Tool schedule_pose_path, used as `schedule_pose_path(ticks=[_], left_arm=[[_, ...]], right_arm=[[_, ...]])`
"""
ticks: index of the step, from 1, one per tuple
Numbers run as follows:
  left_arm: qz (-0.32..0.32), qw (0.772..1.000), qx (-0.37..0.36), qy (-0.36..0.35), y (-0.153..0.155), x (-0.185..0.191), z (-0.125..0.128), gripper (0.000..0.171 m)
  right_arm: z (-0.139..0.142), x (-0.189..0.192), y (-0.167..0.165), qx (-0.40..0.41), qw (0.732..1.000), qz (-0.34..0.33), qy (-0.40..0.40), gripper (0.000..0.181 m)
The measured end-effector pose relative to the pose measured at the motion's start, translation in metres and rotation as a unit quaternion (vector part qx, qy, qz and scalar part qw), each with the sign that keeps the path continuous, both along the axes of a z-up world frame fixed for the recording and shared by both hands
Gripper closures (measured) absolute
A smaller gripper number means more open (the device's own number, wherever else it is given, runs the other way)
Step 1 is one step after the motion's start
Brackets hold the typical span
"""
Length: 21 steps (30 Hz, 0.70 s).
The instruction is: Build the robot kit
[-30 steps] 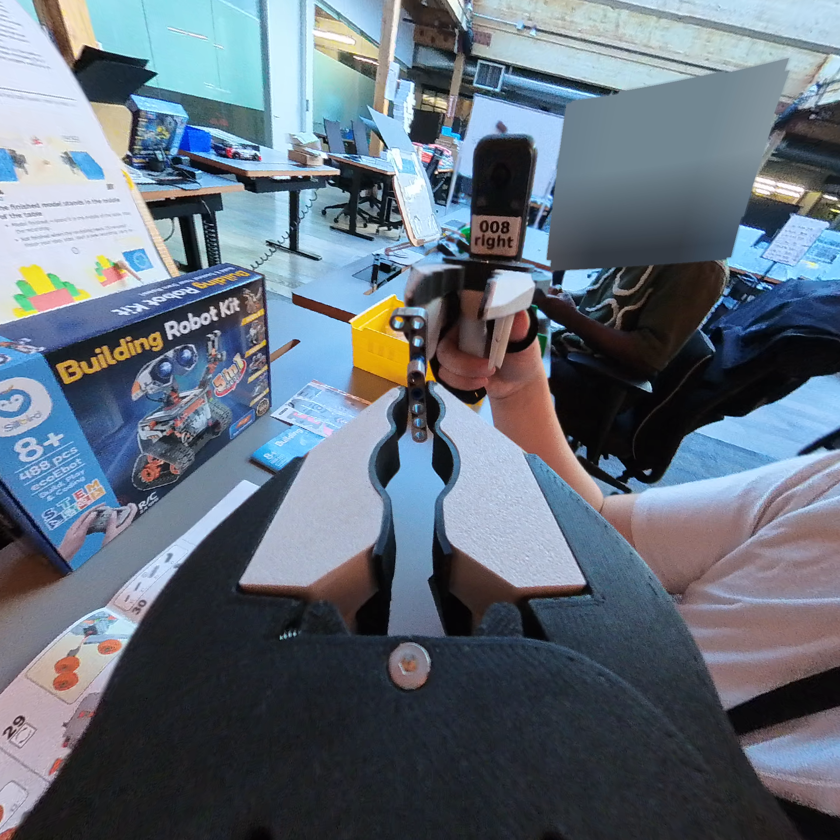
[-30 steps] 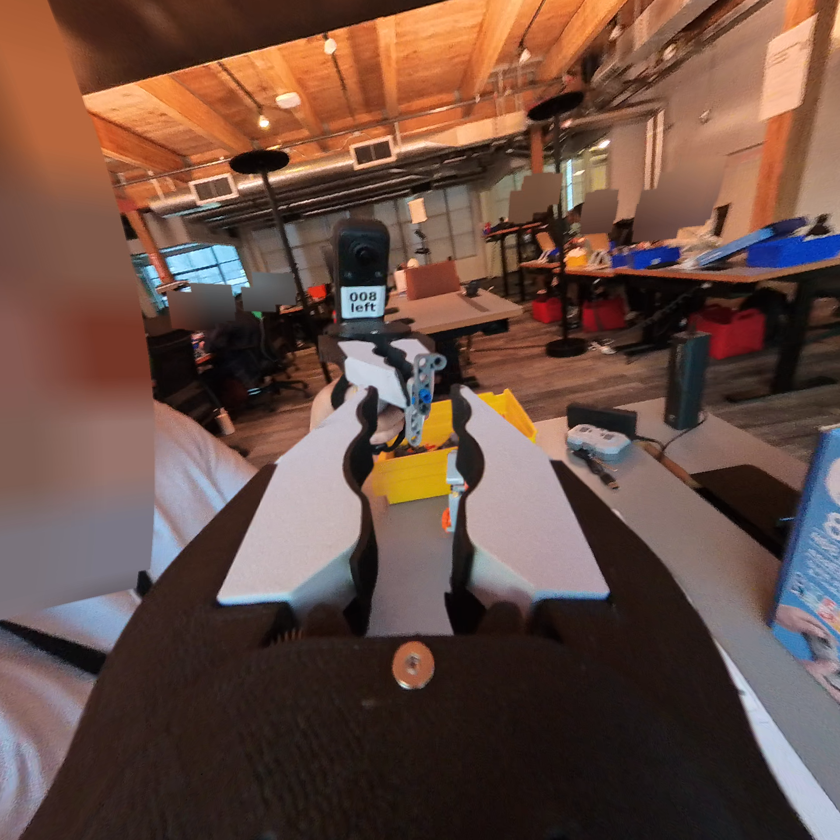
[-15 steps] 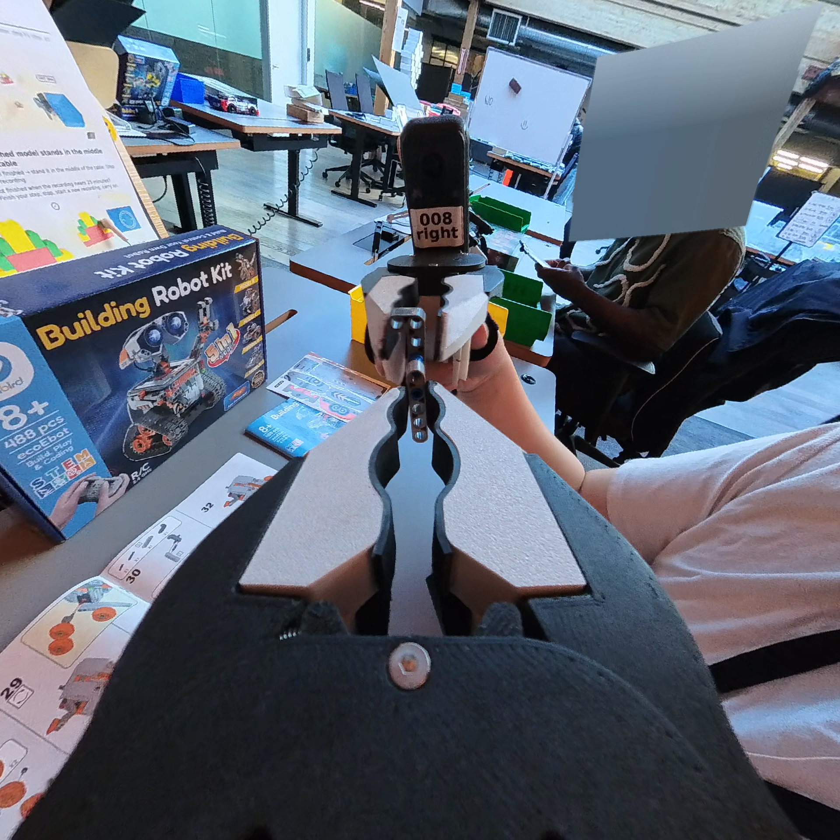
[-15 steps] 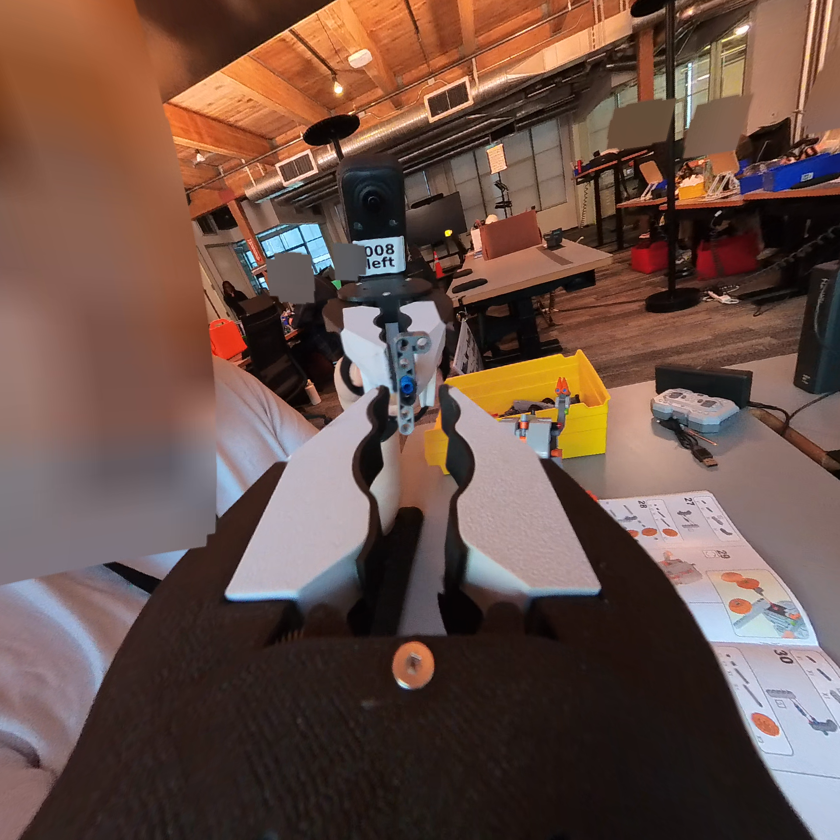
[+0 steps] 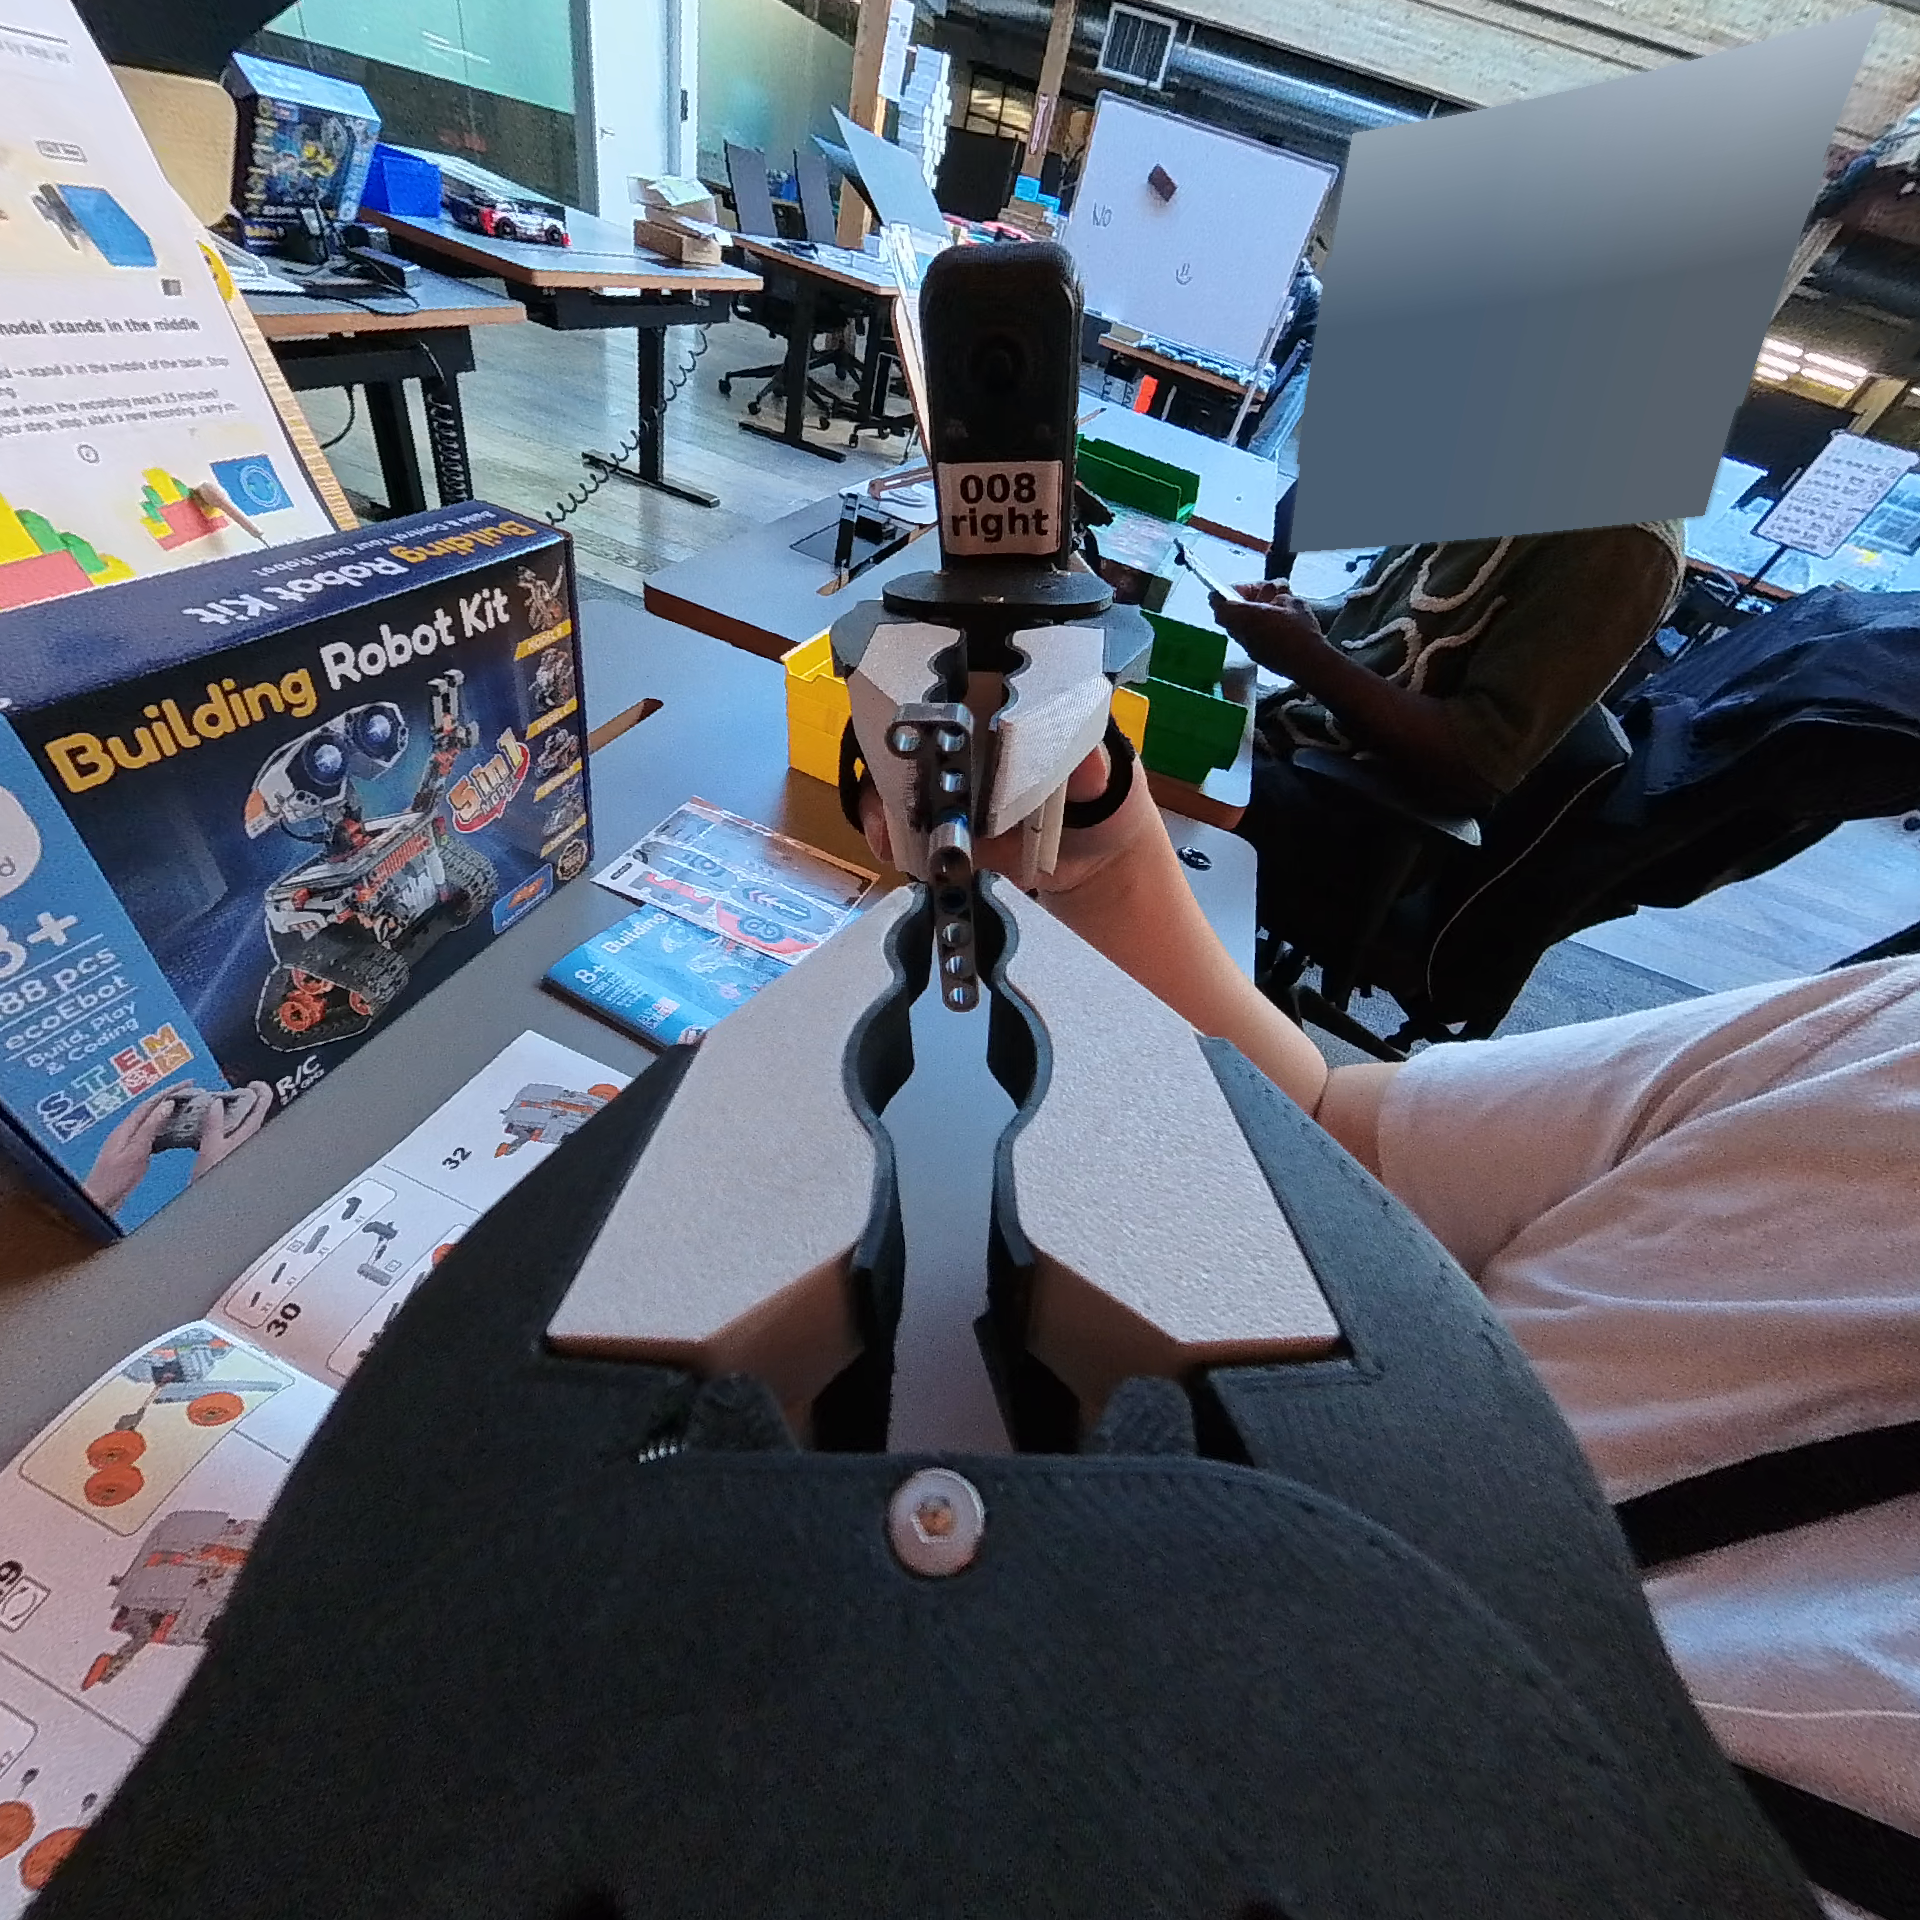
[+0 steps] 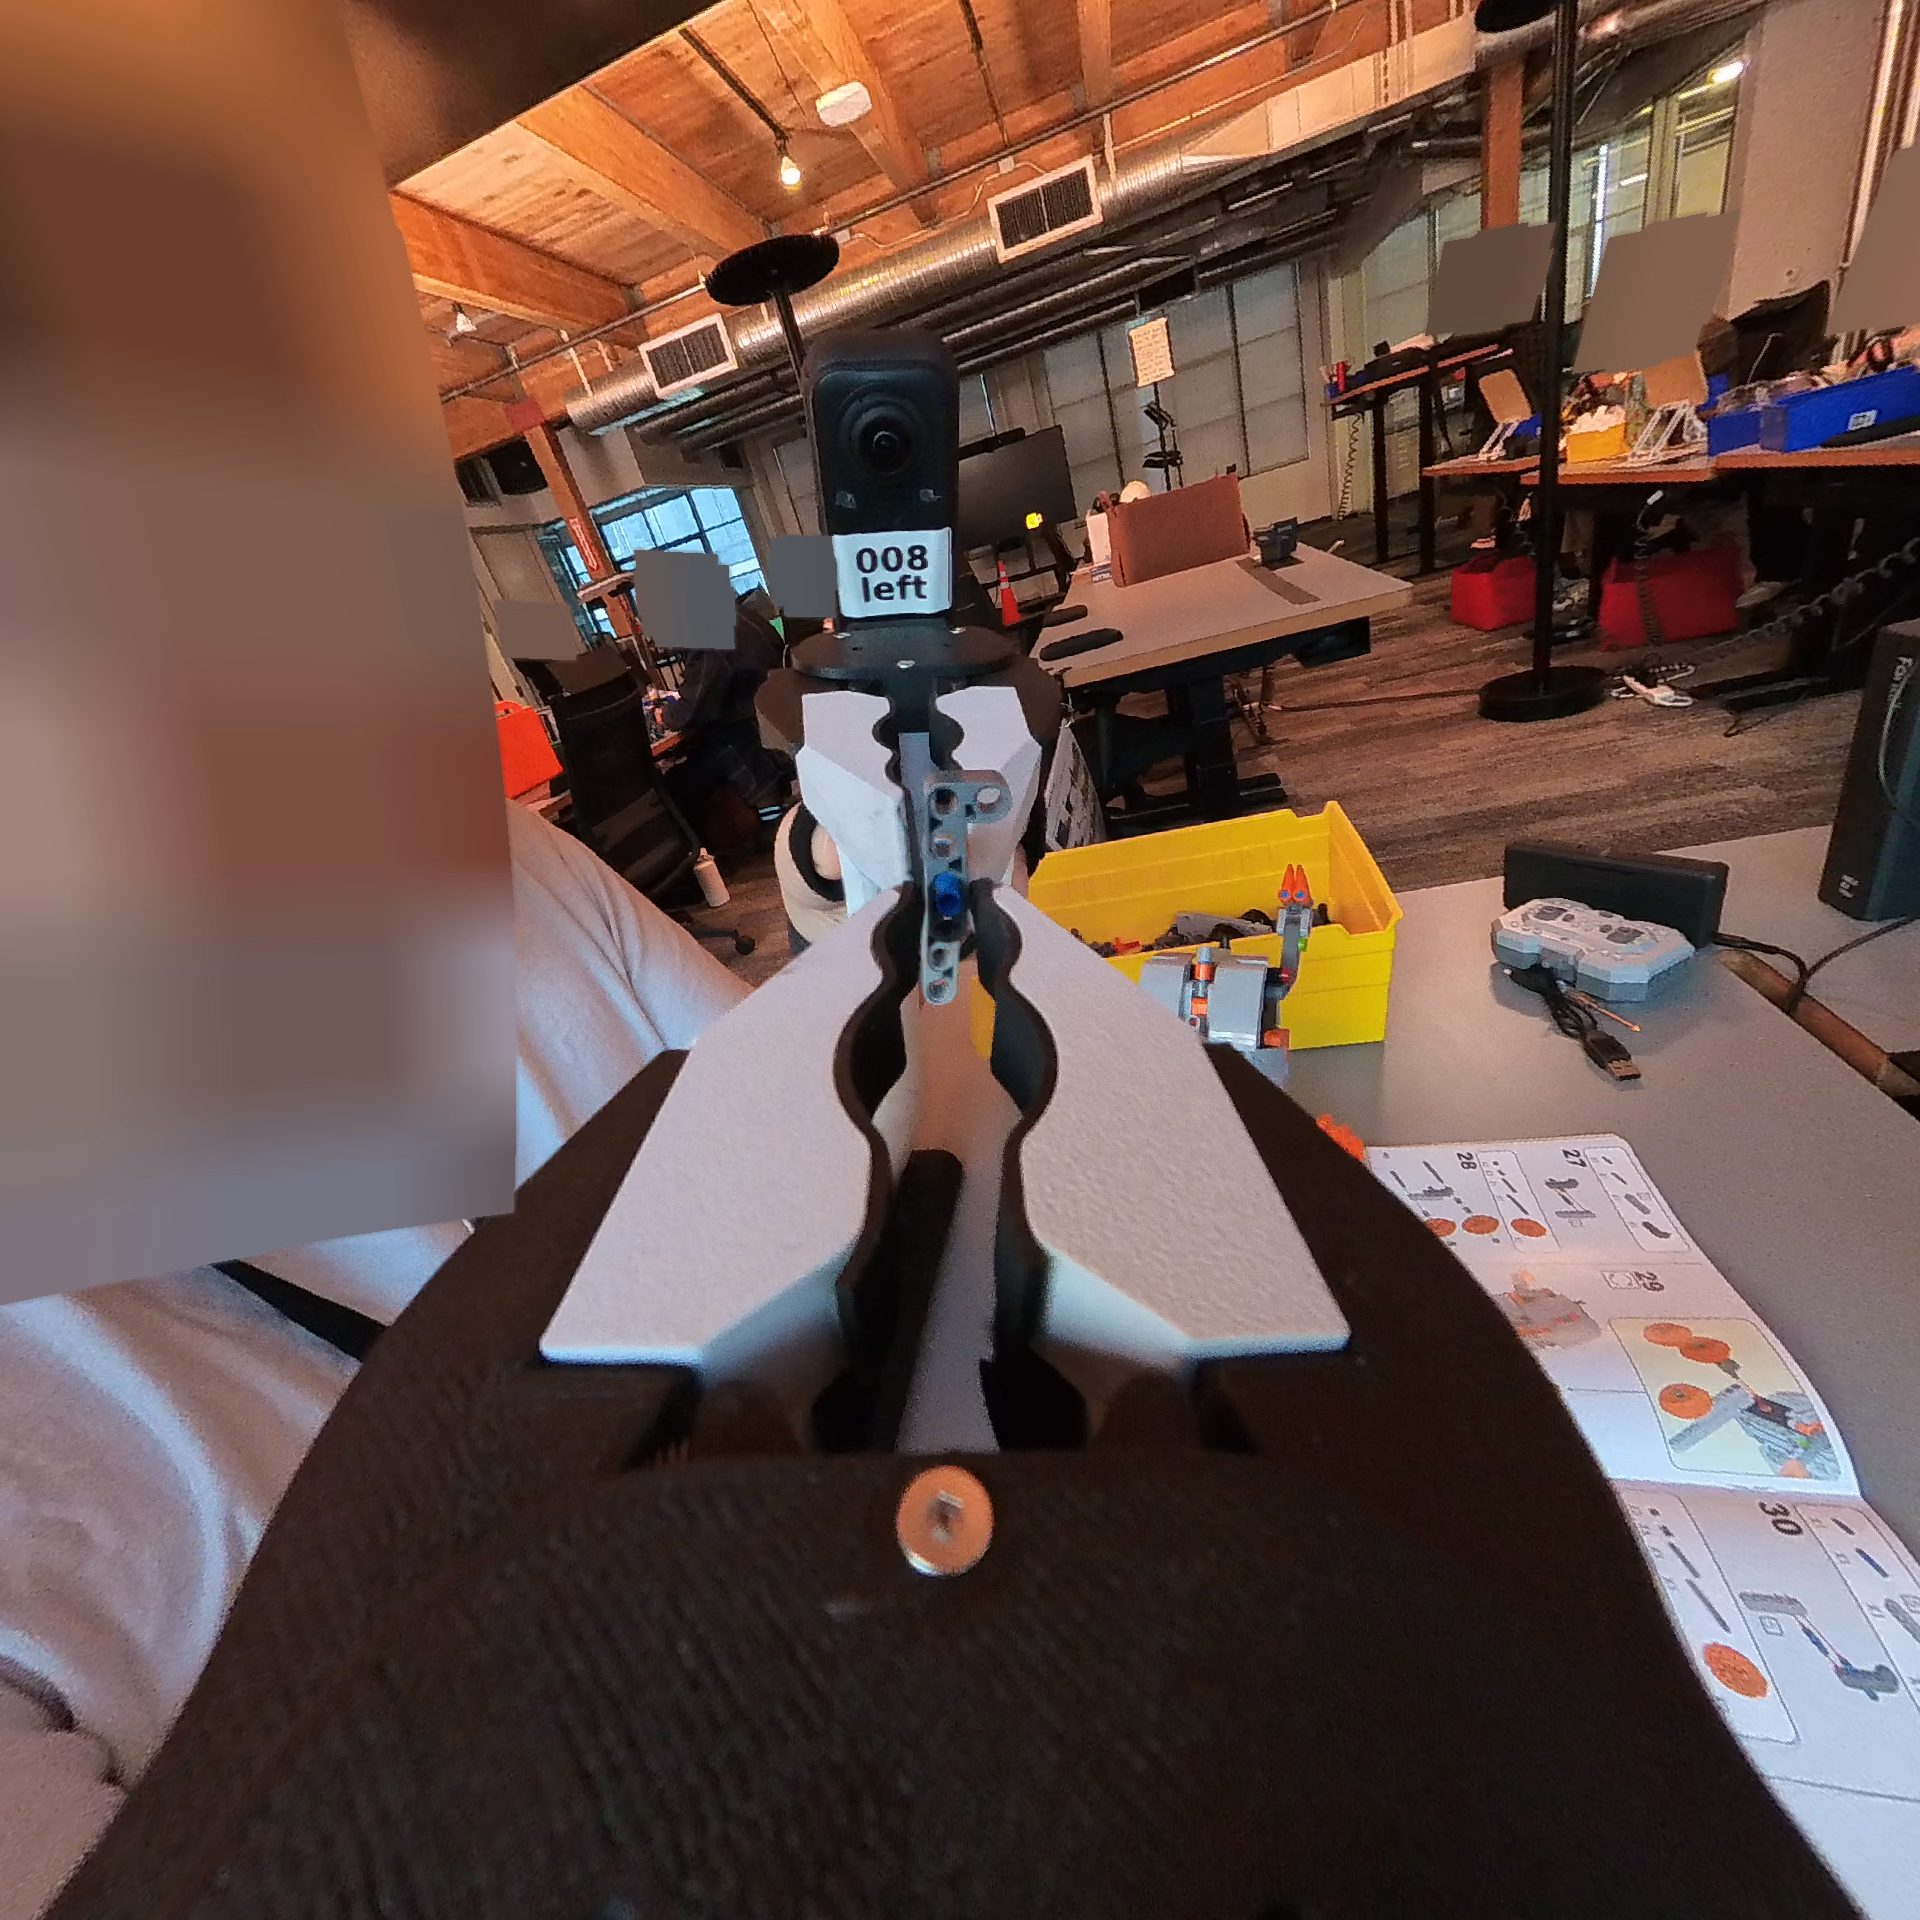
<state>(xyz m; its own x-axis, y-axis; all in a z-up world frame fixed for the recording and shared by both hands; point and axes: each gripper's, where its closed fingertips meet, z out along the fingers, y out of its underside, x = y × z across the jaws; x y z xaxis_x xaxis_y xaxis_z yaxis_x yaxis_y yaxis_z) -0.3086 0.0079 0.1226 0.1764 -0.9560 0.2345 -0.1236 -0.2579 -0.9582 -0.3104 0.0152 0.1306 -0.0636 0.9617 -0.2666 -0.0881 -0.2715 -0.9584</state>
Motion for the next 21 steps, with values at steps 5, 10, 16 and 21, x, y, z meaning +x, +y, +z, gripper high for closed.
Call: schedule_pose_path(ticks=[5,10,16,21], left_arm=[[0.004,1.000,0.002,0.000,0.001,0.000,0.000,0.167],[0.003,1.000,0.000,0.000,0.001,0.000,0.000,0.166],[-0.041,0.999,-0.021,-0.010,-0.009,0.001,0.001,0.166],[-0.056,0.998,-0.019,-0.015,-0.011,0.001,0.001,0.167]], right_arm=[[-0.002,0.000,0.000,-0.004,1.000,0.007,-0.002,0.172],[-0.003,-0.001,-0.001,0.001,1.000,0.009,0.000,0.174],[-0.003,0.001,-0.010,0.002,0.999,0.038,-0.002,0.174],[-0.002,0.001,-0.011,-0.012,0.998,0.056,0.011,0.174]])
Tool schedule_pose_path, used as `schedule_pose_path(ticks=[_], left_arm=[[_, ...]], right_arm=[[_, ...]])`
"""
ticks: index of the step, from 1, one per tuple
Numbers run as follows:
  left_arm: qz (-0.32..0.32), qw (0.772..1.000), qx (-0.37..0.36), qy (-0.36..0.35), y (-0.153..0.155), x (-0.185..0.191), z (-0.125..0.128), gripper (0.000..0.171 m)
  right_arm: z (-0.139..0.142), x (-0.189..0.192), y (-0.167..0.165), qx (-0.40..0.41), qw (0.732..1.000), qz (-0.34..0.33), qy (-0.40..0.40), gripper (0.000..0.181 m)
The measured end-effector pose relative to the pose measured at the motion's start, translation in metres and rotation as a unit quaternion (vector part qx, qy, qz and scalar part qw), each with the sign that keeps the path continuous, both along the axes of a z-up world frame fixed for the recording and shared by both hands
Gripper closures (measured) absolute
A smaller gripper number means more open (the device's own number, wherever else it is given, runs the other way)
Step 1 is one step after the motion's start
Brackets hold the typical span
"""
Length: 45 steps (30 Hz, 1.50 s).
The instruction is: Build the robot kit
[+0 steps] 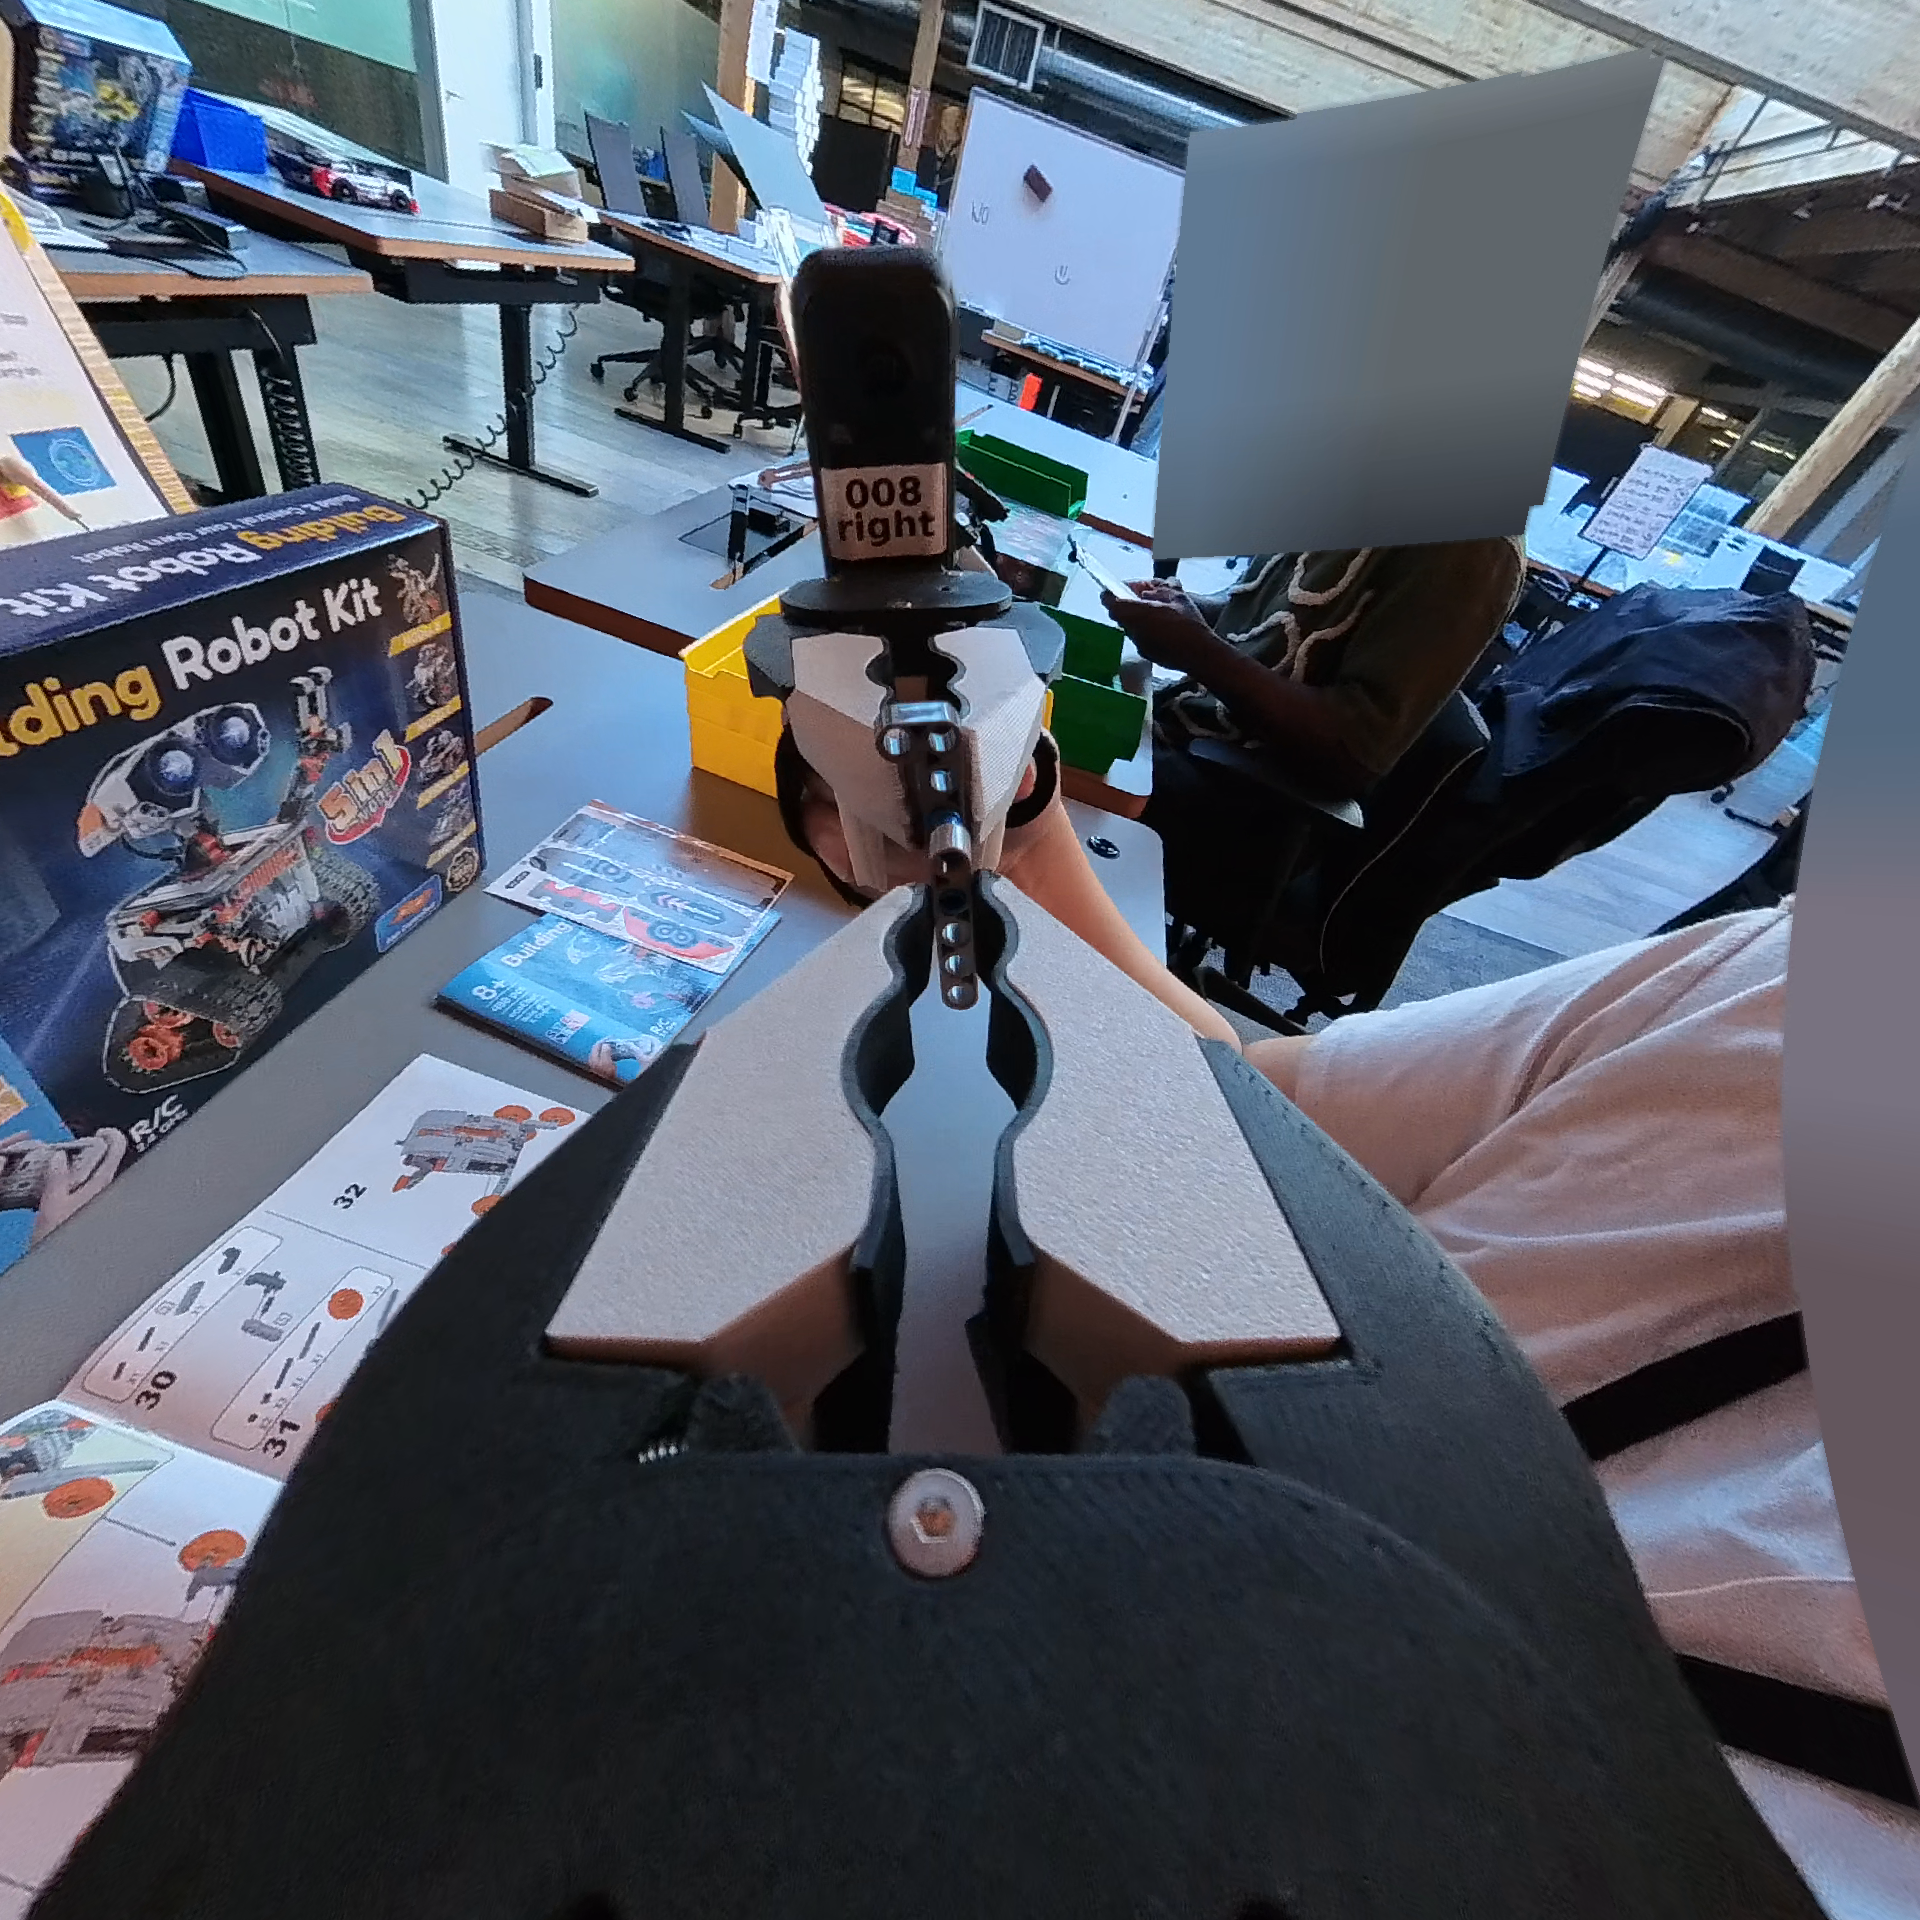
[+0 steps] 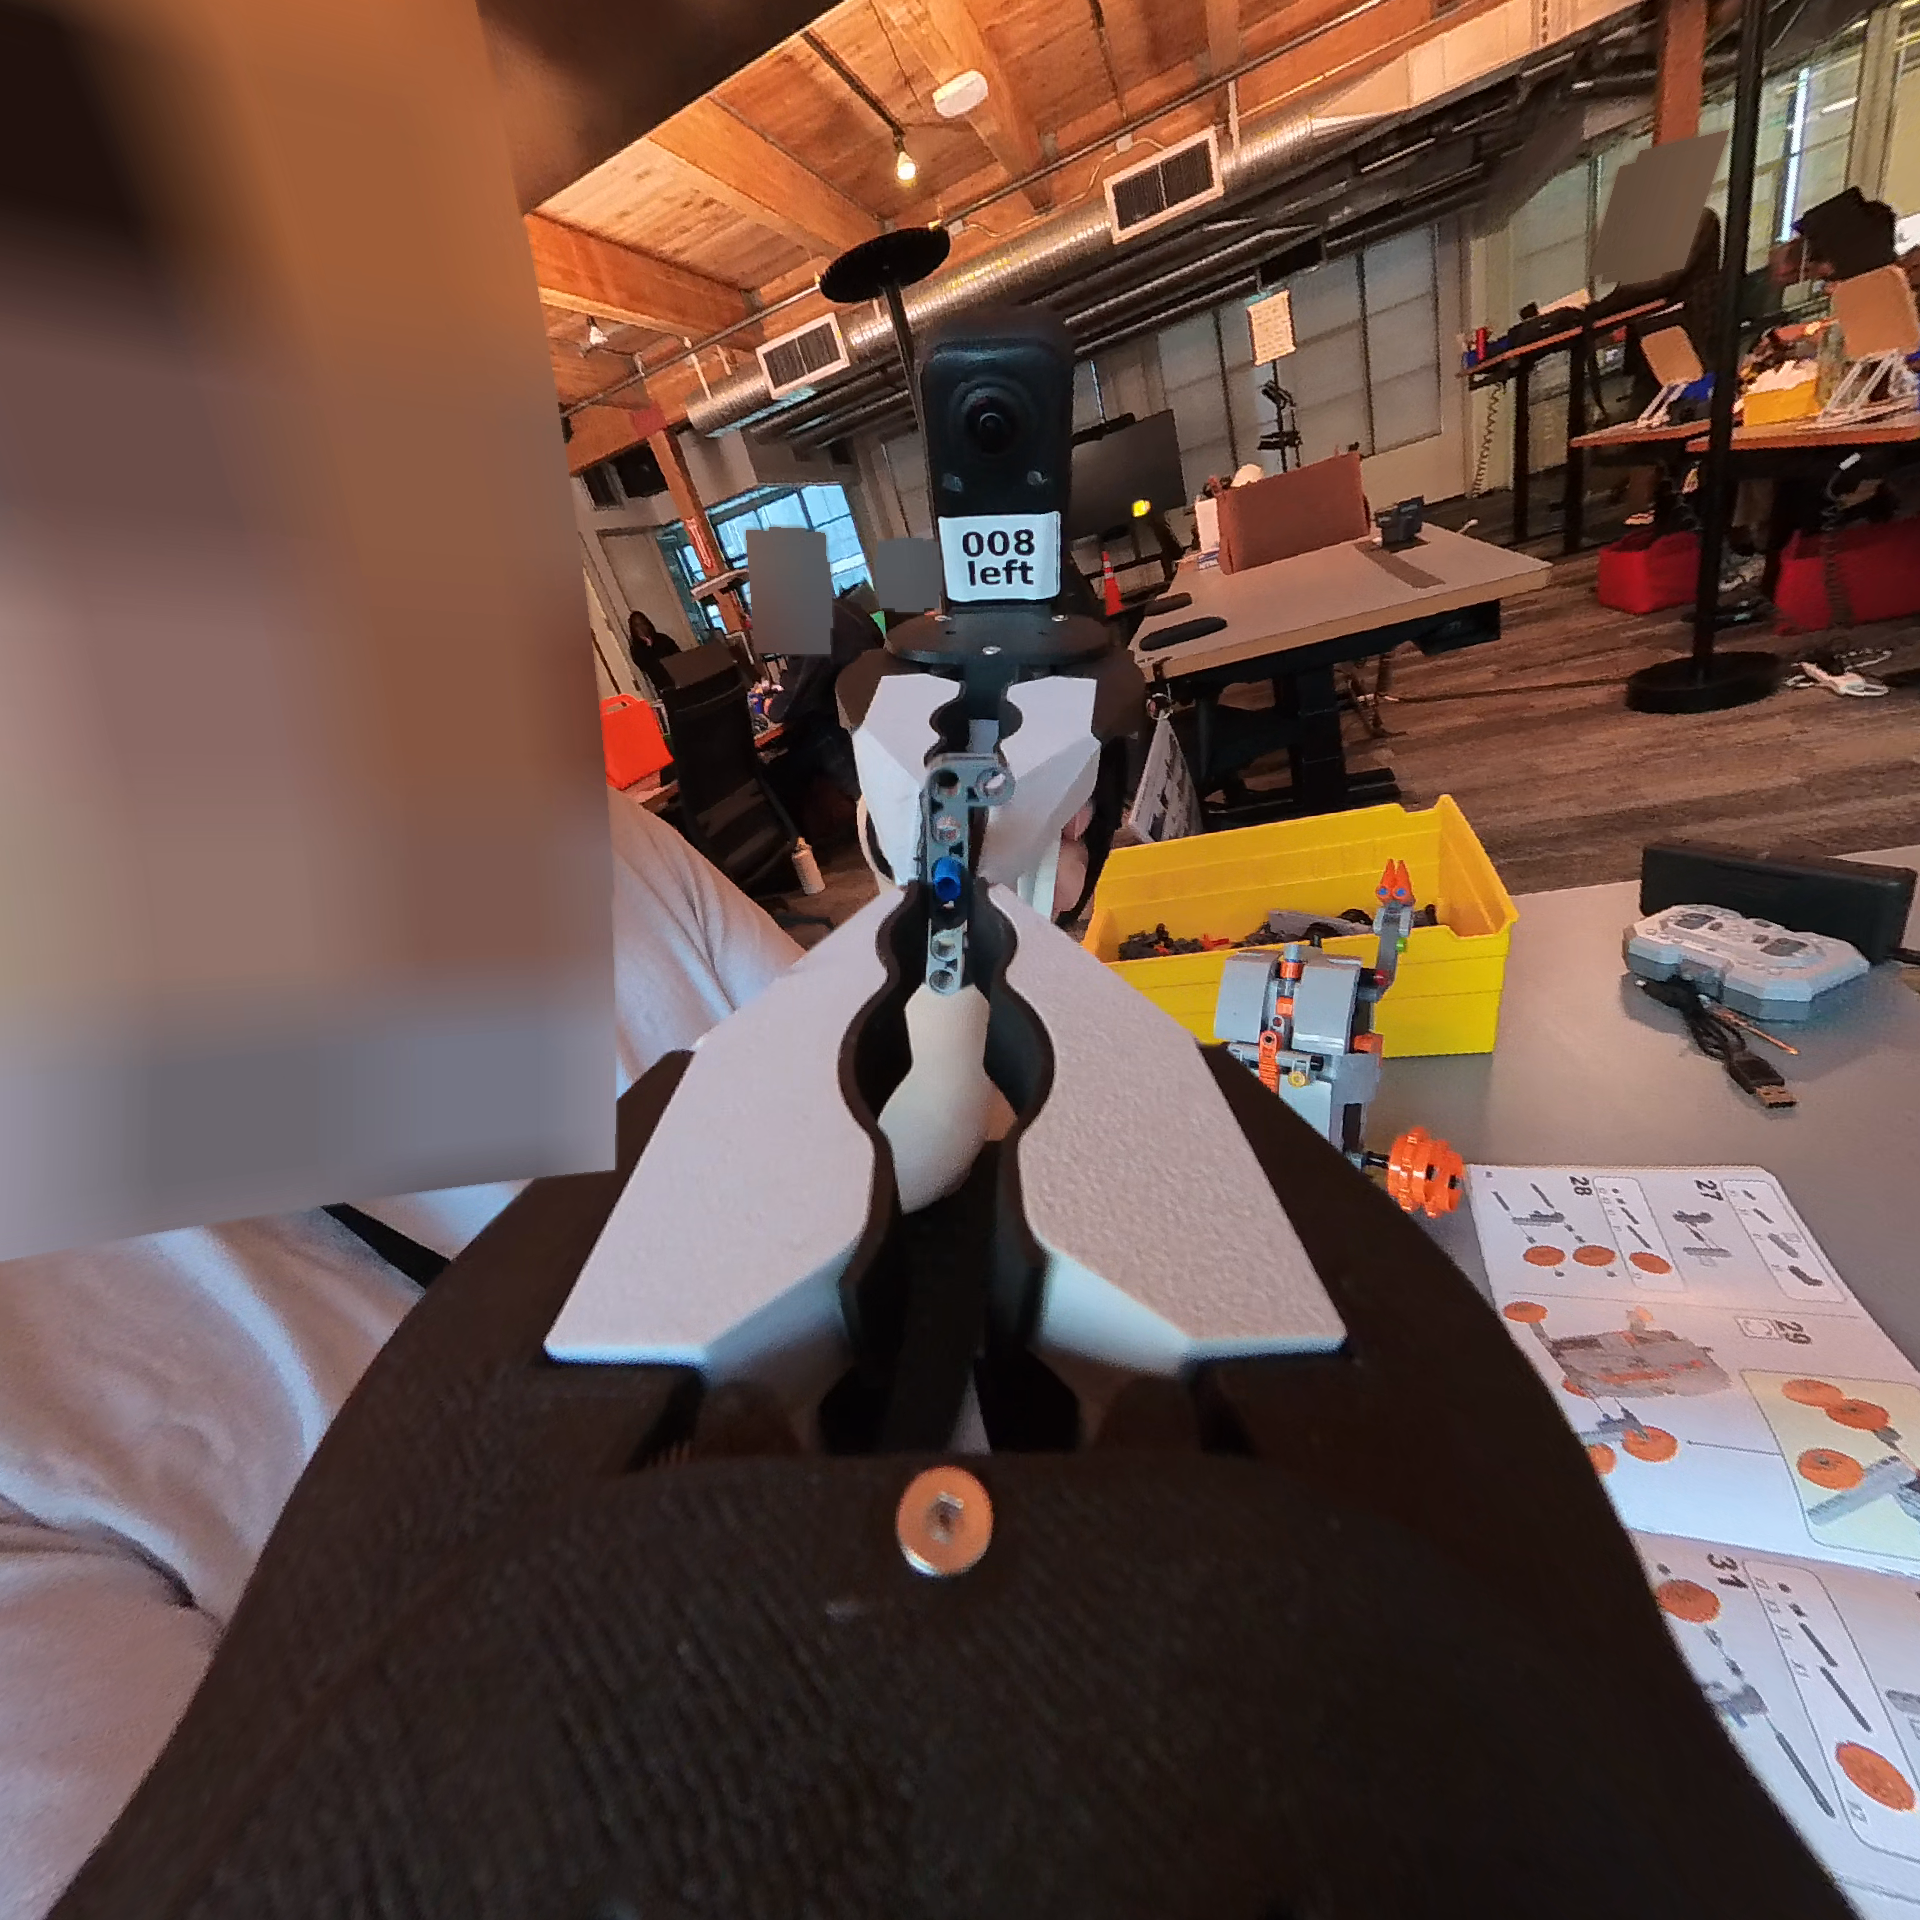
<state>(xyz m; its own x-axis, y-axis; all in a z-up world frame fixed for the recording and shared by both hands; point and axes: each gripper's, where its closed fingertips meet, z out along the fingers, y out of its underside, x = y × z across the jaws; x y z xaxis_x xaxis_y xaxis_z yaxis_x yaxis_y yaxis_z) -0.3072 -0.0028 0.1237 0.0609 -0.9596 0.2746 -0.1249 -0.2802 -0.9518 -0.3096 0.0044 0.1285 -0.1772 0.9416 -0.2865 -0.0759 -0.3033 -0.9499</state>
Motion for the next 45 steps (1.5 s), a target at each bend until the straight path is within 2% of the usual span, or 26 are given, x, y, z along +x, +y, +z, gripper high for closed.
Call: schedule_pose_path(ticks=[24,32,41,45], left_arm=[[0.036,0.999,0.040,0.005,0.005,0.005,0.000,0.167],[0.053,0.998,0.040,0.011,0.013,0.006,-0.004,0.166],[0.023,0.999,0.040,0.016,0.008,0.009,-0.007,0.166],[-0.006,0.998,0.047,0.051,-0.001,0.024,-0.023,0.166]], right_arm=[[0.001,0.005,0.003,0.018,0.999,-0.027,-0.002,0.174],[-0.003,0.005,0.010,0.043,0.997,-0.063,-0.018,0.174],[-0.003,0.007,0.005,0.039,0.998,-0.045,-0.017,0.174],[-0.006,0.000,-0.005,0.035,0.999,-0.013,-0.025,0.173]])
